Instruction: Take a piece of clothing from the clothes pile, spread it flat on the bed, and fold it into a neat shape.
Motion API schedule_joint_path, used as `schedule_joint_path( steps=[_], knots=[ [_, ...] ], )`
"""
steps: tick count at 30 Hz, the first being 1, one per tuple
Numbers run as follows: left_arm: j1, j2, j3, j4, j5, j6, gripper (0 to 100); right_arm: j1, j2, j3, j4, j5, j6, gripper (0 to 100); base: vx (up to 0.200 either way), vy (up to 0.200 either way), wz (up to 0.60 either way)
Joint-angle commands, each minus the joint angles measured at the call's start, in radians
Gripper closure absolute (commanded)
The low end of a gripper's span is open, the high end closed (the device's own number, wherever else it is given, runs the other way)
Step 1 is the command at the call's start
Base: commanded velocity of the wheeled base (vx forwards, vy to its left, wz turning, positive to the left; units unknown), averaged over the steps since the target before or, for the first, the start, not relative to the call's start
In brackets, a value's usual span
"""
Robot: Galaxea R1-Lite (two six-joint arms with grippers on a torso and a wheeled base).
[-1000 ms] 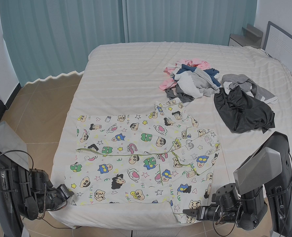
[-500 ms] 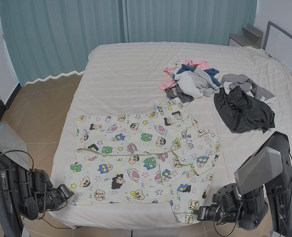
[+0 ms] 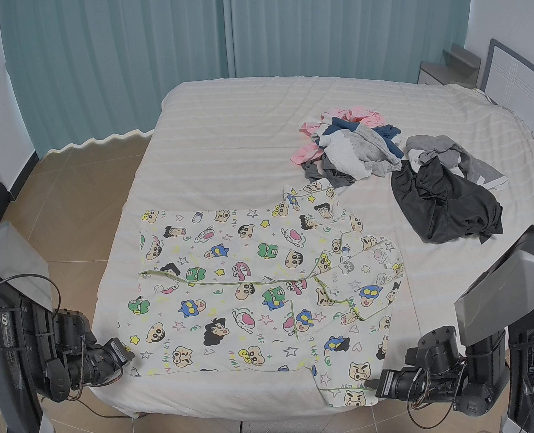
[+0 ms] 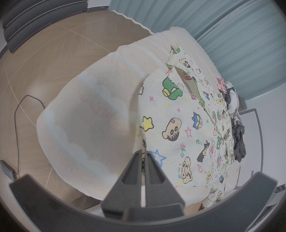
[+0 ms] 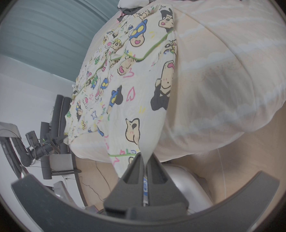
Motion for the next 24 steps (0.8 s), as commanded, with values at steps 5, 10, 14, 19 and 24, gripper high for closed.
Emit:
schedule_joint_path(
  steps=[5, 10, 14, 19, 24],
  knots=[
    [0.031, -0.147, 0.018, 0.195, -0.004, 0.072, 100, -0.008, -0.062, 0.029, 0.0, 0.016, 0.046, 100, 0.0, 0.0, 0.0],
    [0.031, -0.213, 0.016, 0.297, -0.008, 0.101, 100, -0.007, -0.066, 0.029, 0.004, 0.016, 0.06, 100, 0.0, 0.0, 0.0],
    [0.044, -0.214, 0.016, 0.297, -0.007, 0.105, 100, -0.007, -0.086, 0.029, 0.012, 0.015, 0.06, 100, 0.0, 0.0, 0.0],
    [0.053, -0.204, 0.015, 0.278, -0.008, 0.105, 100, -0.004, -0.091, 0.029, 0.032, 0.01, 0.061, 100, 0.0, 0.0, 0.0],
    [0.061, -0.202, 0.015, 0.304, -0.008, 0.145, 100, -0.007, -0.132, 0.029, 0.07, 0.01, 0.061, 100, 0.0, 0.0, 0.0]
  ],
)
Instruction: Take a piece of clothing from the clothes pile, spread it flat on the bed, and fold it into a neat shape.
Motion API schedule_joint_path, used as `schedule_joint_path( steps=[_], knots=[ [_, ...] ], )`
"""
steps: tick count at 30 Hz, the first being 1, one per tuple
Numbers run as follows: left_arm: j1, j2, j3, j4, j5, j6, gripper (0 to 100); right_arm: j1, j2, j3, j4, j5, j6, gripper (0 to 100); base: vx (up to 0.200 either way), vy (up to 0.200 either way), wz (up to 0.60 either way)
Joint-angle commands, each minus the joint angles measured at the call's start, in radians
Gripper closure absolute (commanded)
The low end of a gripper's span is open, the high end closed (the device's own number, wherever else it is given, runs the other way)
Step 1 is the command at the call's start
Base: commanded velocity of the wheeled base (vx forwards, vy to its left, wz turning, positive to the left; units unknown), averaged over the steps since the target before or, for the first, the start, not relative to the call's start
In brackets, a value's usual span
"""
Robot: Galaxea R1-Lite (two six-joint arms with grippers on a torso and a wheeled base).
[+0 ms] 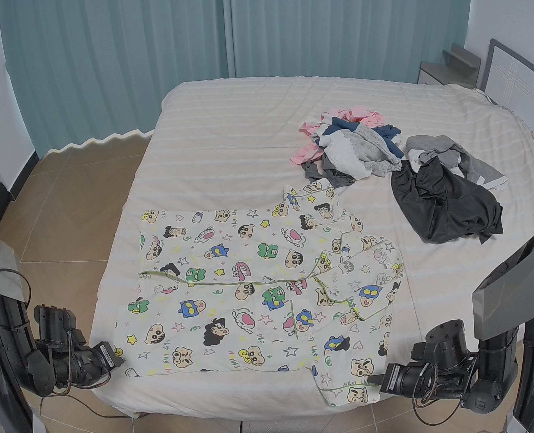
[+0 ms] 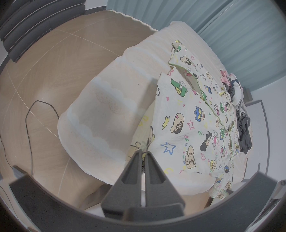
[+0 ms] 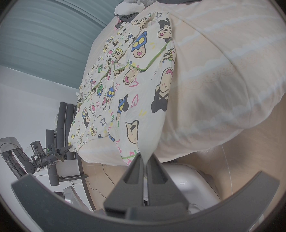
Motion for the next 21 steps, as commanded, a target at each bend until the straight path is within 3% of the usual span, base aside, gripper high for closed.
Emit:
schedule_joint_path(
  steps=[1, 6, 21],
  knots=[
    [0.014, -0.001, 0.015, 0.034, 0.0, 0.041, 100, -0.001, -0.044, 0.017, 0.025, 0.001, -0.001, 100, 0.0, 0.0, 0.0],
    [0.04, 0.005, 0.015, 0.084, 0.0, 0.11, 100, 0.001, -0.05, 0.017, 0.064, 0.002, 0.001, 100, 0.0, 0.0, 0.0],
    [0.058, 0.016, -0.007, 0.115, -0.004, 0.142, 100, 0.001, -0.099, 0.017, 0.133, 0.001, -0.004, 100, 0.0, 0.0, 0.0]
  ],
)
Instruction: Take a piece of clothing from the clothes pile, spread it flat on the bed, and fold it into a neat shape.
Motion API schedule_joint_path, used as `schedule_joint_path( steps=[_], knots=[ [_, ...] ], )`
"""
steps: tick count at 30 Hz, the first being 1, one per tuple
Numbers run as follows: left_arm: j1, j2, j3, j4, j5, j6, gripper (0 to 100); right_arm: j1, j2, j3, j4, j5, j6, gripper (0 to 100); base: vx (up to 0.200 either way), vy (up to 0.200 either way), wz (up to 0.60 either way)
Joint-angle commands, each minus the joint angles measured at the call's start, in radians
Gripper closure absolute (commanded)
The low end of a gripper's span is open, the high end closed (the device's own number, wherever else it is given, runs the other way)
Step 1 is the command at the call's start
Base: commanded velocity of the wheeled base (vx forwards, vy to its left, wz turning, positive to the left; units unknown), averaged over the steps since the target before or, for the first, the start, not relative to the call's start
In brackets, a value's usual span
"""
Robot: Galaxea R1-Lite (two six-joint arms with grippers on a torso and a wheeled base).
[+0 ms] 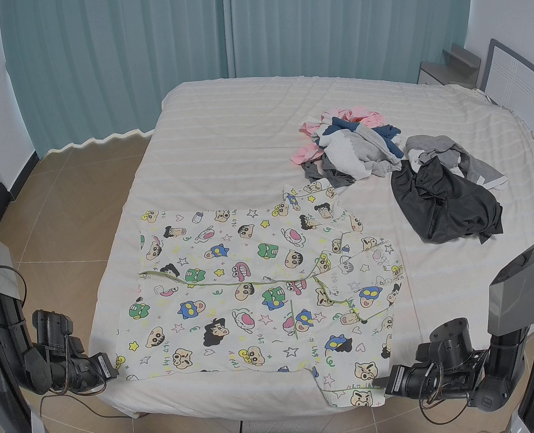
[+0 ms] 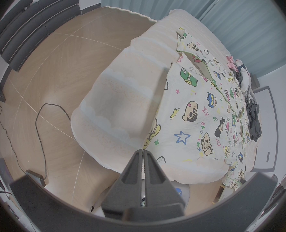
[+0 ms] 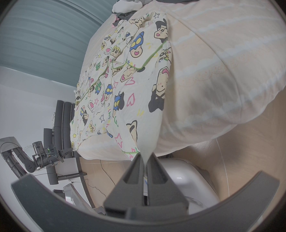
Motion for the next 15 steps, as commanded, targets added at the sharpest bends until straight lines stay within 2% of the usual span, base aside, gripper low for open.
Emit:
schedule_joint_path(
  steps=[1, 7, 8, 15],
  knots=[
    [0.004, 0.036, -0.022, 0.001, 0.001, -0.003, 100, 0.002, -0.005, 0.018, 0.001, 0.0, 0.002, 100, 0.0, 0.0, 0.0],
    [0.003, 0.067, -0.032, -0.022, -0.001, -0.004, 100, 0.003, -0.004, 0.018, 0.001, 0.002, 0.005, 100, 0.0, 0.0, 0.0],
    [0.003, 0.066, -0.034, -0.024, -0.003, -0.004, 0, 0.005, -0.004, 0.018, 0.001, 0.002, 0.005, 100, 0.0, 0.0, 0.0],
    [-0.003, 0.066, -0.045, -0.048, -0.047, -0.006, 0, 0.014, -0.007, 0.018, -0.006, 0.002, 0.003, 100, 0.0, 0.0, 0.0]
  ],
)
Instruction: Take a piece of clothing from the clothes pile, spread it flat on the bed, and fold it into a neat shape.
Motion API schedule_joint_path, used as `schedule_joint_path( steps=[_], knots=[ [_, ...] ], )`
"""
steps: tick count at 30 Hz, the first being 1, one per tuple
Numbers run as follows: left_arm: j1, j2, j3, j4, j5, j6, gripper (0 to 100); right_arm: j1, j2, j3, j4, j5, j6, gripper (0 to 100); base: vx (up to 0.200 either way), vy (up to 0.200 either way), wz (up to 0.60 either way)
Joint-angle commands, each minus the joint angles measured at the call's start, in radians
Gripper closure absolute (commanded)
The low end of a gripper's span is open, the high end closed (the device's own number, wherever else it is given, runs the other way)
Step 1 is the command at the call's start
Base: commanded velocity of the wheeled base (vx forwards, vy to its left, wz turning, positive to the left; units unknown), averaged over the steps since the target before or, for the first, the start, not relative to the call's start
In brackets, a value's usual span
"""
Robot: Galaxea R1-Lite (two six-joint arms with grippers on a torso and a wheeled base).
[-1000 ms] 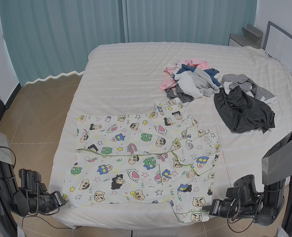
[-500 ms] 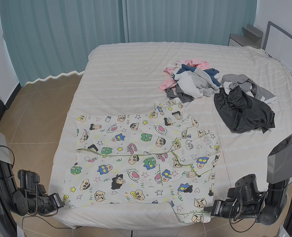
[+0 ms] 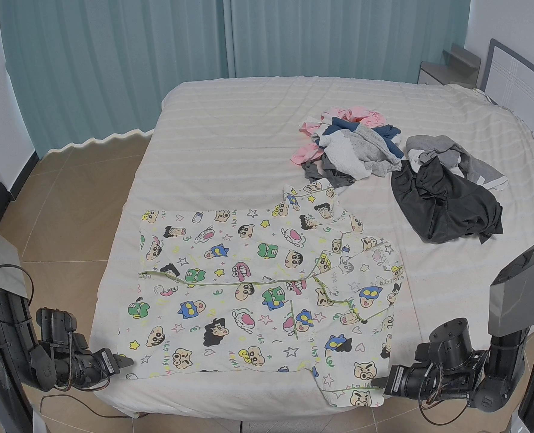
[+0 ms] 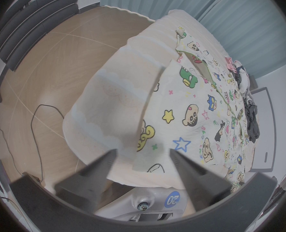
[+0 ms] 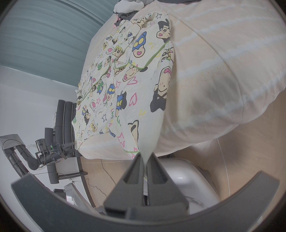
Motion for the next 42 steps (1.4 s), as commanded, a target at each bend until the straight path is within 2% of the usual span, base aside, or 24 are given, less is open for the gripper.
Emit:
schedule_joint_path(
  steps=[1, 5, 10, 19, 20, 29, 35, 42],
  knots=[
    [-0.006, 0.007, -0.003, -0.011, -0.027, -0.002, 0, 0.007, -0.001, 0.018, -0.005, 0.001, 0.0, 100, 0.0, 0.0, 0.0],
    [-0.044, 0.004, -0.008, -0.045, -0.045, -0.057, 0, 0.008, -0.003, 0.018, -0.006, 0.001, 0.002, 100, 0.0, 0.0, 0.0],
    [-0.125, 0.041, -0.04, -0.09, -0.024, -0.097, 0, 0.008, -0.003, 0.018, -0.006, -0.001, 0.002, 100, 0.0, 0.0, 0.0],
    [-0.144, 0.073, -0.077, -0.102, 0.002, -0.1, 0, 0.008, -0.004, 0.018, -0.008, -0.006, 0.002, 100, 0.0, 0.0, 0.0],
    [-0.144, 0.073, -0.075, -0.102, 0.002, -0.098, 100, 0.008, -0.004, 0.018, -0.008, -0.004, 0.002, 100, 0.0, 0.0, 0.0],
    [-0.153, 0.07, -0.055, -0.102, 0.022, -0.095, 100, 0.005, -0.006, 0.018, -0.017, -0.006, 0.005, 100, 0.0, 0.0, 0.0],
    [-0.151, 0.044, 0.009, -0.105, 0.022, -0.091, 100, 0.005, -0.029, 0.018, -0.003, -0.007, 0.005, 100, 0.0, 0.0, 0.0],
    [-0.134, -0.01, 0.05, -0.099, 0.022, -0.088, 100, 0.01, -0.104, 0.018, 0.08, -0.006, 0.003, 100, 0.0, 0.0, 0.0]
  ],
)
